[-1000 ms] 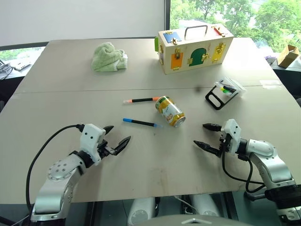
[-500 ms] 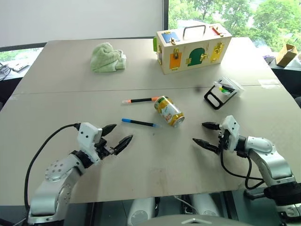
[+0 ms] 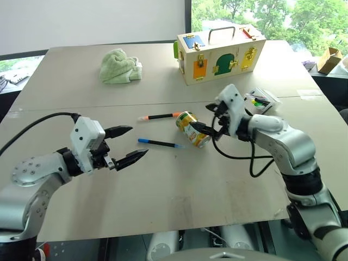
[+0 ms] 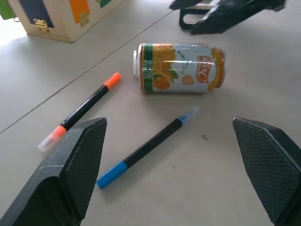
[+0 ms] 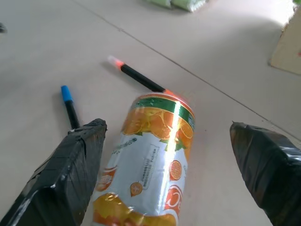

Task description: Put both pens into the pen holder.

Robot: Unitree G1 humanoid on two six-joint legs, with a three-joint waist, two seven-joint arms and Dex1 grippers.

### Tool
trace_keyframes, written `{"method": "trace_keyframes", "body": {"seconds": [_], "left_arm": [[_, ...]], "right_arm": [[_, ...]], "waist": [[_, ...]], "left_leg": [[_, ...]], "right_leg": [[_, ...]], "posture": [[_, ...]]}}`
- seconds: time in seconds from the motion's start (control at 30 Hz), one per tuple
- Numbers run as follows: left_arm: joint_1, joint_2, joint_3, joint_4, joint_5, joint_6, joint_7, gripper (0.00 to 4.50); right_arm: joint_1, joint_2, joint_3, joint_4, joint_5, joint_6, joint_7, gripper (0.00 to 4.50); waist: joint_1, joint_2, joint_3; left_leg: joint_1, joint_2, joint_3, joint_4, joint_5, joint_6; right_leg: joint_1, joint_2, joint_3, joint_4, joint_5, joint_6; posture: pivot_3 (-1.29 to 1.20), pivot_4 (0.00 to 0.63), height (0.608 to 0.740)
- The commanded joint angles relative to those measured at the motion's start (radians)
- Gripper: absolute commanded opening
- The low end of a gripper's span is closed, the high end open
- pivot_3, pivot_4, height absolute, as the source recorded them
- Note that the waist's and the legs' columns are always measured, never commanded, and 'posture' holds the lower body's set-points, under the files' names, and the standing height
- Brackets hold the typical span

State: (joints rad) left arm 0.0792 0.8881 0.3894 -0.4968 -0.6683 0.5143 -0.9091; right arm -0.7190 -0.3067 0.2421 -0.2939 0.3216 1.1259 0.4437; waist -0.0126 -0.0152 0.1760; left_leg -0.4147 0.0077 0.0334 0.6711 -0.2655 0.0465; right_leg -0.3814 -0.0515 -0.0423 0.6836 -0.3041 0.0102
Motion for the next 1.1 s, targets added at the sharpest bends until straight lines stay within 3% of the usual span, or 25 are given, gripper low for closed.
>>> {"method": "trace_keyframes", "body": {"seconds": [0.03,0.13,0.4,0.53,0.8,0.97,1.1], "left_arm": [[-0.003,0.03,0.059,-0.059,-0.054,0.033,-0.012,4.44],[0.015,0.036,0.084,-0.072,-0.059,0.033,-0.021,4.44],[0.105,0.001,0.117,-0.139,-0.081,0.055,-0.001,4.44],[0.104,-0.018,0.1,-0.15,-0.074,0.048,0.017,4.5],[0.073,-0.024,0.073,-0.124,-0.061,0.029,0.018,4.5],[0.021,-0.027,0.025,-0.1,-0.059,0.021,0.008,4.5],[-0.028,-0.029,-0.016,-0.067,-0.055,0.012,-0.007,4.5]], "right_arm": [[-0.067,0.059,0.06,0.031,-0.03,0.185,-0.085,4.5],[-0.088,0.042,0.166,0.068,-0.077,0.203,-0.104,4.5],[-0.108,0.114,0.18,0.218,-0.116,0.2,-0.137,4.5],[-0.105,0.138,0.123,0.223,-0.109,0.148,-0.129,3.42],[-0.068,0.113,0.081,0.167,-0.095,0.023,-0.072,3.42],[0.039,-0.051,-0.021,0.013,-0.006,-0.057,0.086,3.42],[0.184,-0.279,-0.108,-0.109,0.071,-0.165,0.289,3.42]], "waist": [[-0.002,0.0,0.0],[-0.005,0.0,0.0],[-0.008,-0.001,-0.001],[-0.008,-0.001,-0.001],[-0.006,-0.001,-0.001],[0.004,-0.001,0.0],[0.011,-0.001,0.0]], "left_leg": [[0.0,0.0,0.0,-0.001,0.0,0.0],[0.0,0.0,0.0,-0.003,0.0,0.0],[0.001,-0.001,0.0,-0.003,0.0,0.0],[0.002,-0.001,0.0,-0.003,0.0,-0.001],[0.0,-0.001,0.0,-0.003,0.001,-0.001],[-0.002,-0.001,0.0,-0.003,0.0,0.0],[-0.002,-0.001,0.0,-0.002,0.0,0.0]], "right_leg": [[0.0,0.0,0.0,-0.002,0.0,0.0],[0.0,0.001,0.0,-0.004,0.0,0.0],[0.001,0.001,0.001,-0.004,0.0,0.0],[0.001,0.002,0.001,-0.002,0.0,0.001],[0.0,0.002,0.001,-0.004,0.0,0.001],[0.0,0.002,0.0,-0.006,0.0,0.001],[0.0,0.002,0.0,-0.006,0.0,0.001]], "posture": [[0.0,0.15,0.74],[0.0,0.15,0.74],[0.0,0.15,0.74],[0.0,0.15,0.74],[0.0,0.15,0.74],[0.0,0.15,0.74],[0.0,0.15,0.74]]}}
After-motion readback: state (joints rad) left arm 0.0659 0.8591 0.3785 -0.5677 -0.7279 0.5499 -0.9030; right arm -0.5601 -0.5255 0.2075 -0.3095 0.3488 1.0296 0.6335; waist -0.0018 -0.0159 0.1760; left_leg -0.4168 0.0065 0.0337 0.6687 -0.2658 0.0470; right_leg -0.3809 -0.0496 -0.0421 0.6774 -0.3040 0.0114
